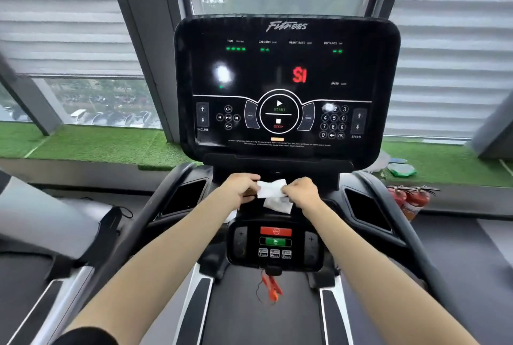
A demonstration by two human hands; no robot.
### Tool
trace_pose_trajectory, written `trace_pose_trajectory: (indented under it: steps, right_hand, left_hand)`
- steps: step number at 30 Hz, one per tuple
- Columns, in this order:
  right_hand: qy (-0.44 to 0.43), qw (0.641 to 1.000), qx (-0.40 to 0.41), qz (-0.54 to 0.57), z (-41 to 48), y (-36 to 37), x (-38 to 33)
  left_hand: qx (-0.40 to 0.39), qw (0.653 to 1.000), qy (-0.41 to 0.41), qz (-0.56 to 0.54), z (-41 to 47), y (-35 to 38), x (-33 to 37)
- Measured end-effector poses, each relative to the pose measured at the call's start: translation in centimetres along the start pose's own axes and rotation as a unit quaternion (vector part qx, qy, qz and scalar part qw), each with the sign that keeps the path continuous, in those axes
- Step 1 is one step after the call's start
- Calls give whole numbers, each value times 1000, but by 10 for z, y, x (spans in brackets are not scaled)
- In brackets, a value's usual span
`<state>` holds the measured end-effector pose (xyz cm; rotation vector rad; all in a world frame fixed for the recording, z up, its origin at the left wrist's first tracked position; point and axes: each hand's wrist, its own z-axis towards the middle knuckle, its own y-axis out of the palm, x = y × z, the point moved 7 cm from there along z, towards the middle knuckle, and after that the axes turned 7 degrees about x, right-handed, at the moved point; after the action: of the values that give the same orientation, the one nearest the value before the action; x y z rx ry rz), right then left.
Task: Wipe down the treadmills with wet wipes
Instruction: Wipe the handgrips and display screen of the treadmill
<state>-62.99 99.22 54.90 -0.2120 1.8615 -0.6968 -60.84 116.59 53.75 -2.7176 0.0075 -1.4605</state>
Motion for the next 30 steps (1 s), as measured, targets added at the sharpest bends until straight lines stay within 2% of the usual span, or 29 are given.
trace_pose_trajectory:
  steps: [3, 7, 12, 15, 19, 24, 27, 30]
  right_hand:
    - [14, 999, -15, -28, 15, -2, 10]
    - [35, 996, -36, -74, 26, -4, 25]
    - [32, 997, 14, -68, 21, -16, 34]
    - [40, 997, 46, -54, 9, -29, 33]
    - [28, 990, 138, -21, -22, -54, 31]
    - [32, 953, 300, 30, -110, -77, 63]
    - [87, 927, 364, 15, -170, -90, 105]
    - [155, 909, 385, 28, -234, -106, 156]
  left_hand:
    - [11, 1000, -4, 17, 8, 11, -2]
    - [56, 993, 11, 105, 13, 16, -2]
    - [128, 985, 32, 108, 14, -6, 6]
    - [124, 987, 46, 95, 9, -10, 19]
    - [47, 990, 107, 86, -11, 11, 36]
    - [-94, 972, 196, 89, -74, 66, 22]
    - [-191, 946, 231, 122, -124, 113, -7]
    - [-288, 907, 241, 191, -174, 157, -59]
